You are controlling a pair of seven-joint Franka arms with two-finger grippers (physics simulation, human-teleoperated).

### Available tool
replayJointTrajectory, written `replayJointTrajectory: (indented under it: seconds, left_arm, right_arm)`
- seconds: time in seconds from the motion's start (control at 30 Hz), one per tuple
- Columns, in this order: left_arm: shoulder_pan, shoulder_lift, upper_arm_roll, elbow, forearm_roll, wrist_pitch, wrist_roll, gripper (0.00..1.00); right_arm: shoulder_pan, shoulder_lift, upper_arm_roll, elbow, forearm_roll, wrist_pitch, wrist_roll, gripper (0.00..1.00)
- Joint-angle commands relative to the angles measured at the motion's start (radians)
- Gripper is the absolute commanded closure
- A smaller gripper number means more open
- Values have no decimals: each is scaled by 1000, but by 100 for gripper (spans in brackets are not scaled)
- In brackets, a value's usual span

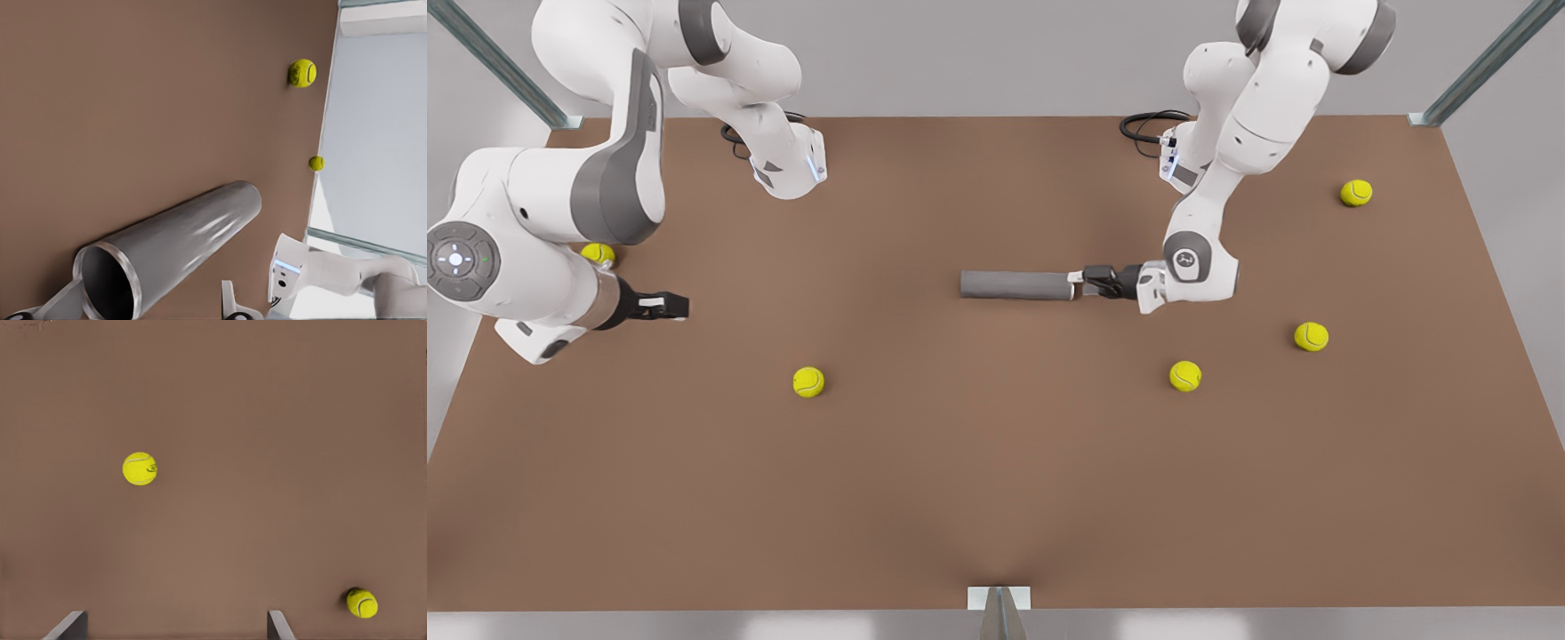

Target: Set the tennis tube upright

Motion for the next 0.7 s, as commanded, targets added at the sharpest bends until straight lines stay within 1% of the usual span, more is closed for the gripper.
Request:
replayJointTrajectory:
  seconds: [0.0,0.13,0.2,0.27,0.5,0.67]
  left_arm:
    - [-5,4,-16,0,-29,17,303,0]
    - [-8,4,-20,0,-29,15,300,0]
    - [-8,6,-39,0,-29,17,292,0]
    - [-8,36,-50,4,-29,17,288,0]
    - [-9,75,-86,16,-47,17,285,0]
    - [-9,81,-107,17,-67,28,285,0]
  right_arm:
    - [0,-3,-1,1,0,-4,90,0]
    - [4,-3,-1,1,-2,-13,90,0]
    - [6,-3,1,1,-3,-13,90,0]
    - [6,-3,1,1,-3,-13,90,0]
    - [4,-1,1,2,-3,-13,90,0]
    - [4,-1,1,2,-3,-12,90,0]
